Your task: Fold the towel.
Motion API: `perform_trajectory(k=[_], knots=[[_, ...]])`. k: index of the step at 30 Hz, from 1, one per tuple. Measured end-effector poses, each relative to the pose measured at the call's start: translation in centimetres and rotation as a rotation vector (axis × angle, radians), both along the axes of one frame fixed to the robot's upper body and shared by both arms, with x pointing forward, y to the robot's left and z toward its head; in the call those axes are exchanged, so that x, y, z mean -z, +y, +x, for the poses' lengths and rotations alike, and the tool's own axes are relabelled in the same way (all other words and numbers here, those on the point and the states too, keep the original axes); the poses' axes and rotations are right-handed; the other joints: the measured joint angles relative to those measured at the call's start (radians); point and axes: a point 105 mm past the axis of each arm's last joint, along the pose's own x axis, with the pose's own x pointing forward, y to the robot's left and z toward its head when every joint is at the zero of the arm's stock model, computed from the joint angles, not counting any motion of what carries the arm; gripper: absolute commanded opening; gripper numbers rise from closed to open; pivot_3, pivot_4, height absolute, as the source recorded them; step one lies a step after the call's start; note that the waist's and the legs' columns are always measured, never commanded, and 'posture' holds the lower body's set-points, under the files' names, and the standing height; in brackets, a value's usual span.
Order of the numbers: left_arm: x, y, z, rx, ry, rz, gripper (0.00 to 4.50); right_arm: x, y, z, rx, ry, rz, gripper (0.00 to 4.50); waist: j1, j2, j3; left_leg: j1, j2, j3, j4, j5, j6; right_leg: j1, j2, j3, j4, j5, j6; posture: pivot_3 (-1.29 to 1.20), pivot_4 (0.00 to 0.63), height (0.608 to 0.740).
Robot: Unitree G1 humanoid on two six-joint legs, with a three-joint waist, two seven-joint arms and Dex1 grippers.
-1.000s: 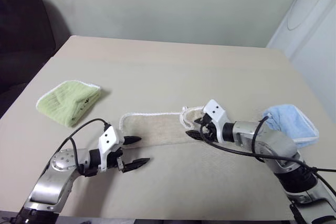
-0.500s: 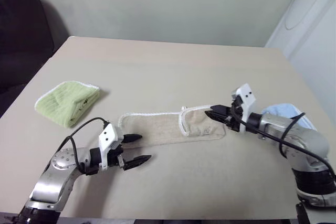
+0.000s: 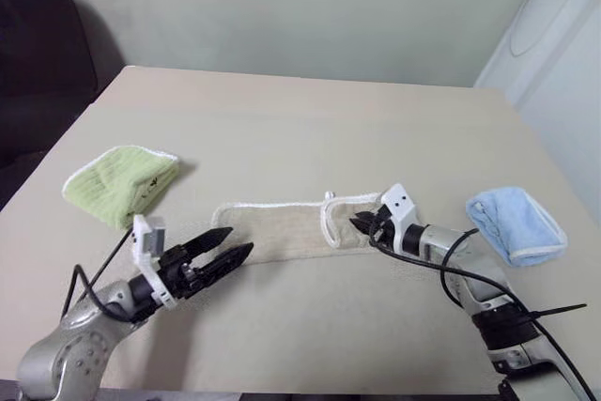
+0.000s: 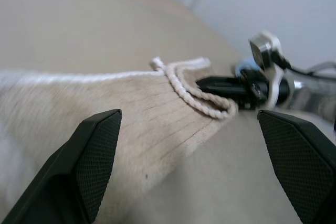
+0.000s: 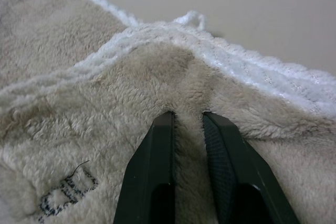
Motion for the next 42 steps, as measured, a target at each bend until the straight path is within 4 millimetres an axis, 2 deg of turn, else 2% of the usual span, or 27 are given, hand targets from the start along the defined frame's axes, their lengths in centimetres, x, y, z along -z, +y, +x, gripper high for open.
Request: perform_trajectory(k=[7, 13, 18, 22, 26, 31, 34, 36, 39, 42], knots=[[1.0, -0.3, -2.0, -0.118, 0.144, -0.100, 4.50, -0.8, 0.4, -0.2, -0.009, -0.036, 0.032, 0.92, -0.003, 0.001, 0.003, 0.000, 0.000, 0.001, 0.000, 0.000, -0.001, 0.001, 0.001, 0.000, 0.000, -0.001, 0.001, 0.00, 0.150, 0.740], [1.6, -0.2, -2.3, -0.241, 0.260, -0.228, 4.50, -4.2, 0.5, 0.5, -0.001, -0.150, 0.084, 0.92, -0.004, 0.002, 0.007, 0.001, 0.001, 0.001, 0.000, 0.001, -0.002, 0.001, 0.002, 0.000, 0.000, -0.001, 0.001, 0.00, 0.150, 0.740], [2.3, 0.1, -1.2, -0.387, 0.372, -0.358, 4.50, -6.4, 1.1, 0.9, -0.005, -0.224, 0.121, 0.92, -0.003, 0.005, 0.010, 0.008, 0.001, 0.001, 0.001, 0.000, -0.002, 0.008, 0.003, 0.000, 0.000, -0.001, 0.001, 0.00, 0.150, 0.740], [3.7, -0.6, -1.1, -0.461, 0.494, -0.416, 4.50, -7.0, 0.9, 1.2, 0.012, -0.243, 0.140, 0.92, -0.010, 0.010, 0.014, 0.016, 0.002, 0.004, 0.000, -0.002, -0.002, 0.014, 0.004, 0.001, 0.000, -0.003, 0.003, 0.00, 0.150, 0.740], [3.7, -0.8, -1.2, -0.496, 0.535, -0.442, 4.50, -7.4, 0.7, 1.3, 0.025, -0.258, 0.147, 0.92, -0.013, 0.013, 0.016, 0.019, 0.005, 0.004, 0.000, -0.003, -0.004, 0.017, 0.009, 0.001, 0.000, -0.004, 0.003, 0.00, 0.150, 0.740], [3.5, -0.7, -2.6, -0.484, 0.546, -0.438, 4.50, -7.5, 0.9, 1.3, 0.022, -0.262, 0.158, 0.92, -0.015, 0.013, 0.018, 0.019, 0.008, 0.004, 0.001, -0.005, -0.006, 0.017, 0.015, 0.002, 0.000, -0.008, 0.001, 0.00, 0.150, 0.740], [3.2, 0.1, -3.9, -0.482, 0.529, -0.445, 4.50, -7.5, 1.1, 1.3, 0.021, -0.266, 0.166, 0.92, -0.018, 0.013, 0.019, 0.019, 0.010, 0.005, 0.002, -0.007, -0.007, 0.016, 0.016, 0.001, -0.001, -0.009, 0.001, 0.00, 0.150, 0.740], [3.0, 1.4, -4.7, -0.509, 0.514, -0.432, 4.50, -7.6, 1.2, 1.3, 0.026, -0.273, 0.165, 0.92, -0.020, 0.013, 0.019, 0.019, 0.011, 0.003, 0.002, -0.008, -0.007, 0.016, 0.017, 0.002, -0.001, -0.012, 0.003, 0.00, 0.150, 0.740], [2.6, 2.6, -5.2, -0.524, 0.500, -0.436, 4.50, -7.6, 1.2, 1.3, 0.026, -0.276, 0.169, 0.92, -0.019, 0.013, 0.020, 0.019, 0.011, 0.001, 0.002, -0.008, -0.006, 0.013, 0.018, 0.002, -0.001, -0.015, 0.005, 0.00, 0.150, 0.740], [2.7, 2.8, -5.2, -0.526, 0.512, -0.416, 4.50, -7.6, 1.4, 1.3, 0.025, -0.276, 0.177, 0.92, -0.018, 0.013, 0.020, 0.017, 0.010, 0.001, 0.002, -0.008, -0.006, 0.013, 0.017, 0.002, -0.002, -0.015, 0.004, 0.00, 0.150, 0.740]])
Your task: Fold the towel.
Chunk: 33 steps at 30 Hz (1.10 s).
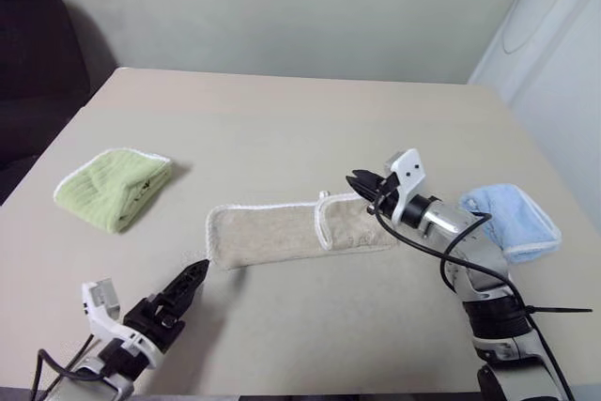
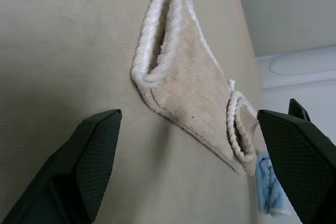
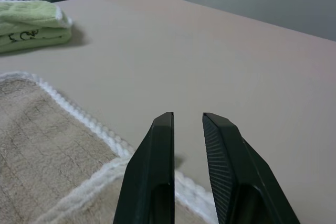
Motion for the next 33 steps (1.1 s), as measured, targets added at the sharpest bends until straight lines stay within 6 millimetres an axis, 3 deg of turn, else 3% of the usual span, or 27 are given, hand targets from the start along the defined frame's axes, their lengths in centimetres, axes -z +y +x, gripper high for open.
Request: perform_trajectory(k=[3, 5, 18, 29, 32, 33], knots=[[0.8, -0.1, 0.6, 0.004, 0.056, 0.017, 4.50, 0.1, 0.1, 0.0, 0.002, 0.002, 0.006, 0.92, 0.001, 0.000, 0.000, 0.000, 0.000, 0.000, 0.000, 0.000, 0.000, 0.000, 0.000, 0.000, 0.000, 0.001, -0.001, 0.00, 0.150, 0.740], [0.9, -0.4, 1.1, 0.014, 0.069, 0.025, 4.50, 0.1, 0.3, 0.0, 0.001, 0.000, 0.008, 0.92, 0.006, 0.005, 0.001, 0.001, -0.001, 0.000, 0.000, 0.000, 0.000, 0.002, -0.001, 0.000, 0.000, 0.006, -0.010, 0.00, 0.150, 0.740], [0.3, -2.4, 5.4, 0.028, 0.074, -0.014, 4.50, 0.8, 0.2, -0.2, 0.017, 0.012, -0.001, 0.92, 0.039, 0.010, 0.002, -0.002, -0.007, -0.006, 0.000, 0.002, 0.000, 0.004, -0.002, 0.000, 0.002, 0.006, -0.010, 0.00, 0.150, 0.740], [0.6, -2.9, 6.6, 0.067, 0.043, -0.028, 4.50, 0.8, 0.1, -0.1, 0.028, 0.011, -0.006, 0.92, 0.042, 0.010, 0.002, -0.001, -0.009, -0.007, 0.001, 0.005, 0.002, 0.006, -0.003, 0.000, 0.002, 0.006, -0.009, 0.00, 0.150, 0.740], [0.7, -3.2, 7.1, 0.071, 0.045, -0.026, 3.94, 0.9, 0.1, -0.1, 0.029, 0.012, -0.006, 0.87, 0.045, 0.010, 0.002, -0.002, -0.010, -0.008, 0.001, 0.005, 0.002, 0.006, -0.003, 0.001, 0.002, 0.003, -0.005, 0.00, 0.150, 0.740], [0.8, -3.2, 7.3, 0.069, 0.050, -0.029, 3.49, 0.9, 0.1, -0.1, 0.029, 0.012, -0.006, 0.87, 0.045, 0.010, 0.002, -0.003, -0.010, -0.008, 0.001, 0.005, 0.002, 0.006, -0.004, 0.001, 0.002, 0.002, -0.004, 0.00, 0.150, 0.740]])
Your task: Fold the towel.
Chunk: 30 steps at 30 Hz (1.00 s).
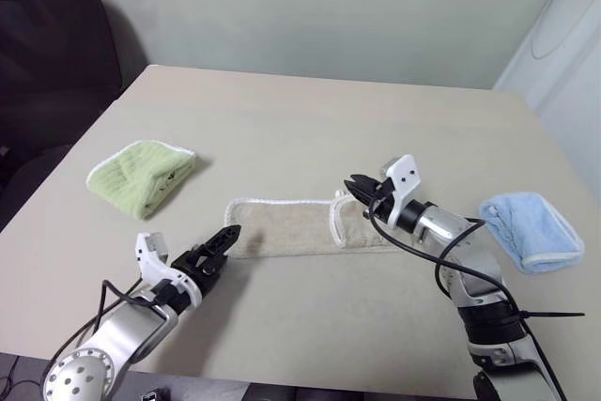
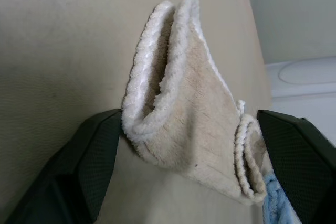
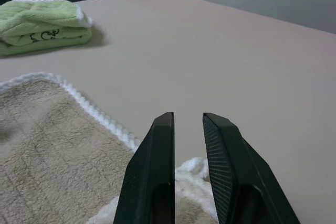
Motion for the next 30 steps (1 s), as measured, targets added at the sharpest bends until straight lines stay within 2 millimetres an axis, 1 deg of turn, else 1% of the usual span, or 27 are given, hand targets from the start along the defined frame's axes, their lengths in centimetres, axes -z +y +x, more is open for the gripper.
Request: perform_trajectory(k=[1, 3, 4, 7, 8, 9, 10, 14, 17, 19, 20, 21, 23, 24, 25, 26, 28, 30], knots=[[0.1, -0.1, 0.1, 0.000, 0.004, -0.003, 3.19, 0.0, 0.0, 0.0, 0.000, 0.000, 0.000, 0.87, 0.000, -0.001, 0.000, 0.000, 0.000, 0.000, 0.000, 0.000, 0.000, 0.000, 0.000, 0.000, 0.000, 0.000, 0.000, 0.00, 0.150, 0.740], [0.4, -0.2, 0.2, 0.000, 0.011, 0.000, 2.44, 0.0, 0.0, 0.0, 0.000, 0.000, 0.000, 0.87, 0.000, -0.002, 0.001, -0.001, 0.000, 0.000, 0.000, 0.000, 0.000, 0.000, 0.000, 0.000, 0.000, 0.001, -0.002, 0.00, 0.150, 0.740], [0.5, -0.2, 0.2, -0.001, 0.014, -0.001, 2.11, 0.0, 0.0, 0.0, 0.000, -0.001, 0.000, 0.87, 0.000, -0.004, 0.001, -0.001, 0.000, 0.000, 0.000, 0.000, 0.000, 0.001, 0.000, -0.001, 0.000, 0.004, -0.006, 0.00, 0.150, 0.740], [0.8, -0.5, 0.1, 0.005, 0.025, -0.011, 0.89, 0.0, 0.0, 0.0, 0.000, -0.001, 0.000, 0.87, -0.001, -0.007, 0.001, -0.001, 0.001, 0.000, -0.001, 0.003, -0.002, 0.002, 0.001, -0.001, 0.000, 0.004, -0.007, 0.00, 0.150, 0.740], [0.8, -0.5, 0.1, 0.009, 0.023, -0.011, 0.59, 0.0, 0.0, 0.0, 0.000, -0.001, -0.001, 0.87, -0.001, -0.008, 0.002, -0.001, 0.001, 0.000, -0.001, 0.003, -0.003, 0.002, 0.002, -0.001, 0.000, 0.004, -0.007, 0.00, 0.150, 0.740], [0.6, -0.5, 0.2, 0.014, 0.011, -0.014, 0.19, 0.0, 0.0, 0.0, 0.001, -0.002, -0.002, 0.87, -0.002, -0.009, 0.002, 0.000, 0.001, 0.000, -0.002, 0.004, -0.004, 0.002, 0.002, -0.001, 0.000, 0.004, -0.007, 0.00, 0.150, 0.740], [0.5, -0.6, 0.2, 0.022, -0.002, -0.020, 0.04, 0.0, 0.0, 0.0, 0.001, -0.003, -0.002, 0.87, -0.002, -0.008, 0.002, 0.001, 0.001, 0.000, -0.002, 0.004, -0.004, 0.003, 0.002, -0.001, 0.000, 0.004, -0.007, 0.00, 0.150, 0.740], [0.4, -0.3, 0.2, 0.025, -0.033, -0.024, 0.04, 0.0, 0.0, 0.0, 0.000, -0.006, -0.006, 0.87, -0.005, -0.009, 0.003, 0.001, 0.002, 0.001, -0.002, 0.004, -0.003, 0.002, 0.002, -0.001, 0.000, 0.003, -0.005, 0.00, 0.150, 0.740], [0.3, -0.2, 0.2, 0.034, -0.064, -0.006, 0.04, 0.0, 0.0, 0.0, 0.000, -0.006, -0.006, 0.87, -0.008, -0.009, 0.004, 0.000, 0.002, 0.000, -0.002, 0.004, -0.003, 0.001, 0.002, -0.001, 0.000, 0.000, 0.000, 0.00, 0.150, 0.740], [0.1, 0.2, 0.3, 0.050, -0.095, 0.063, 0.04, 0.0, 0.0, 0.0, 0.000, -0.006, -0.006, 0.87, -0.010, -0.011, 0.005, -0.001, 0.003, 0.000, -0.002, 0.004, -0.003, 0.000, 0.002, -0.001, 0.000, 0.001, -0.001, 0.00, 0.150, 0.740], [-0.4, 0.4, 0.5, 0.067, -0.125, 0.112, 0.04, 0.0, 0.0, 0.0, 0.001, -0.007, -0.007, 0.87, -0.010, -0.013, 0.005, -0.001, 0.004, 0.000, -0.002, 0.004, -0.003, 0.000, 0.003, -0.001, 0.001, 0.002, -0.004, 0.00, 0.150, 0.740], [-1.3, 0.4, 0.9, 0.087, -0.168, 0.159, 0.04, 0.0, 0.0, 0.0, 0.001, -0.007, -0.007, 0.87, -0.010, -0.014, 0.006, -0.001, 0.004, -0.001, -0.002, 0.004, -0.004, -0.001, 0.003, -0.002, 0.000, 0.004, -0.007, 0.00, 0.150, 0.740], [-4.0, -0.2, 2.0, 0.146, -0.295, 0.245, 0.04, -0.1, 0.0, 0.0, 0.001, -0.007, -0.006, 0.87, -0.009, -0.015, 0.006, -0.001, 0.003, -0.001, -0.002, 0.004, -0.003, -0.001, 0.003, -0.002, 0.000, 0.005, -0.009, 0.00, 0.150, 0.740], [-5.3, -0.7, 2.4, 0.182, -0.358, 0.295, 0.04, -0.1, 0.0, 0.0, 0.001, -0.008, -0.005, 0.87, -0.009, -0.016, 0.006, 0.000, 0.002, -0.001, -0.001, 0.004, -0.003, 0.000, 0.003, -0.001, 0.000, 0.006, -0.009, 0.00, 0.150, 0.740], [-6.2, -1.2, 2.6, 0.215, -0.403, 0.338, 0.04, -0.1, -0.1, 0.0, 0.003, -0.009, -0.003, 0.87, -0.010, -0.016, 0.006, -0.001, 0.002, -0.001, -0.001, 0.004, -0.003, 0.001, 0.002, -0.001, 0.000, 0.006, -0.009, 0.00, 0.150, 0.740], [-7.5, -2.2, 3.0, 0.279, -0.473, 0.398, 0.04, -0.3, -0.3, 0.1, 0.012, -0.011, 0.002, 0.87, -0.010, -0.016, 0.006, -0.001, 0.001, 0.000, -0.001, 0.004, -0.003, 0.001, 0.002, -0.001, -0.001, 0.006, -0.010, 0.00, 0.150, 0.740], [-9.0, -4.0, 3.3, 0.374, -0.563, 0.447, 0.04, -0.8, -0.9, 0.5, 0.036, -0.025, 0.015, 0.87, -0.011, -0.017, 0.005, -0.001, 0.000, 0.000, -0.001, 0.005, -0.003, 0.001, 0.001, -0.001, -0.001, 0.007, -0.012, 0.00, 0.150, 0.740], [-9.4, -5.4, 3.4, 0.449, -0.604, 0.464, 0.04, -1.4, -1.6, 0.9, 0.067, -0.039, 0.026, 0.87, -0.014, -0.018, 0.004, -0.001, 0.001, 0.001, -0.001, 0.005, -0.003, 0.001, 0.000, -0.001, -0.001, 0.007, -0.012, 0.00, 0.150, 0.740]])
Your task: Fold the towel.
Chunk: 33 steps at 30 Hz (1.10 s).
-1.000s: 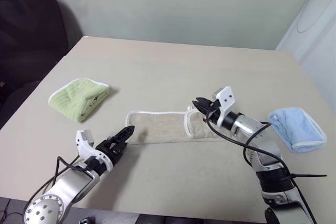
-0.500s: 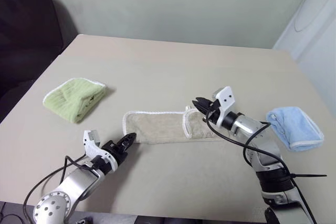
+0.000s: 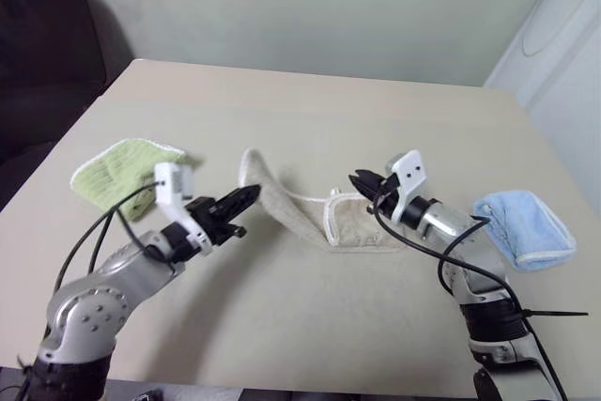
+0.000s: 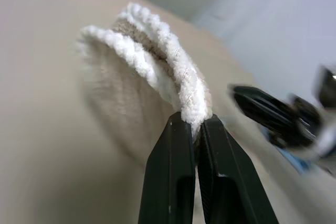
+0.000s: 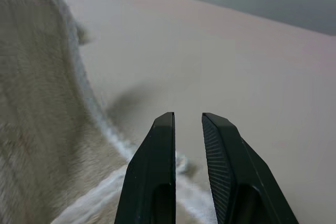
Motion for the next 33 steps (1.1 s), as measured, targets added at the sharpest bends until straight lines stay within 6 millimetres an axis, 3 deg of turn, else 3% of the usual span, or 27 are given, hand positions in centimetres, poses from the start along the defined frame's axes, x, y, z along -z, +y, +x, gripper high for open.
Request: perform_trajectory(k=[9, 12, 14, 20, 26, 29, 33], knots=[[0.0, -9.1, 2.0, 0.370, -0.034, 0.198, 0.04, -1.0, -6.0, 2.3, 0.285, -0.013, 0.077, 0.87, 0.005, -0.001, 0.000, -0.001, 0.000, 0.000, 0.000, 0.001, 0.002, 0.000, -0.003, 0.000, 0.000, 0.001, 0.000, 0.00, 0.150, 0.740], [0.3, -13.1, 2.7, 0.467, -0.018, 0.243, 0.04, -1.6, -8.1, 2.7, 0.386, -0.035, 0.111, 0.87, 0.011, -0.002, 0.001, -0.002, -0.001, 0.000, 0.001, 0.002, 0.003, 0.001, -0.004, -0.001, -0.002, 0.005, 0.007, 0.00, 0.150, 0.740], [0.7, -15.5, 2.4, 0.538, -0.022, 0.295, 0.04, -1.8, -8.4, 2.7, 0.409, -0.044, 0.118, 0.87, 0.010, -0.002, 0.001, -0.002, -0.001, 0.002, 0.001, 0.003, 0.003, 0.002, -0.005, -0.001, -0.005, 0.008, 0.011, 0.00, 0.150, 0.740], [4.5, -18.5, 2.8, 0.590, 0.022, 0.529, 0.04, -1.3, -9.7, 1.8, 0.480, -0.046, 0.130, 0.87, 0.006, -0.001, 0.001, -0.002, 0.001, 0.003, 0.000, 0.003, 0.005, 0.004, -0.004, 0.000, -0.011, 0.013, 0.020, 0.00, 0.150, 0.740], [6.0, -18.9, 2.9, 0.605, 0.019, 0.621, 0.04, -1.6, -9.9, 1.2, 0.498, -0.066, 0.130, 0.87, 0.006, -0.001, 0.001, -0.003, 0.000, 0.003, 0.001, 0.004, 0.007, 0.005, -0.005, 0.000, -0.015, 0.014, 0.022, 0.00, 0.150, 0.740], [5.7, -19.2, 2.7, 0.605, 0.037, 0.565, 0.79, -1.5, -9.9, 1.1, 0.499, -0.063, 0.127, 0.87, 0.007, -0.001, 0.001, -0.004, 0.000, 0.003, 0.001, 0.004, 0.008, 0.005, -0.005, 0.000, -0.016, 0.015, 0.023, 0.00, 0.150, 0.740], [3.9, -19.6, 2.7, 0.602, 0.074, 0.368, 2.30, -1.3, -9.8, 1.1, 0.496, -0.057, 0.125, 0.87, 0.010, -0.001, 0.001, -0.007, 0.000, 0.003, 0.001, 0.010, 0.017, 0.005, -0.007, -0.001, -0.016, 0.016, 0.026, 0.00, 0.150, 0.740]])
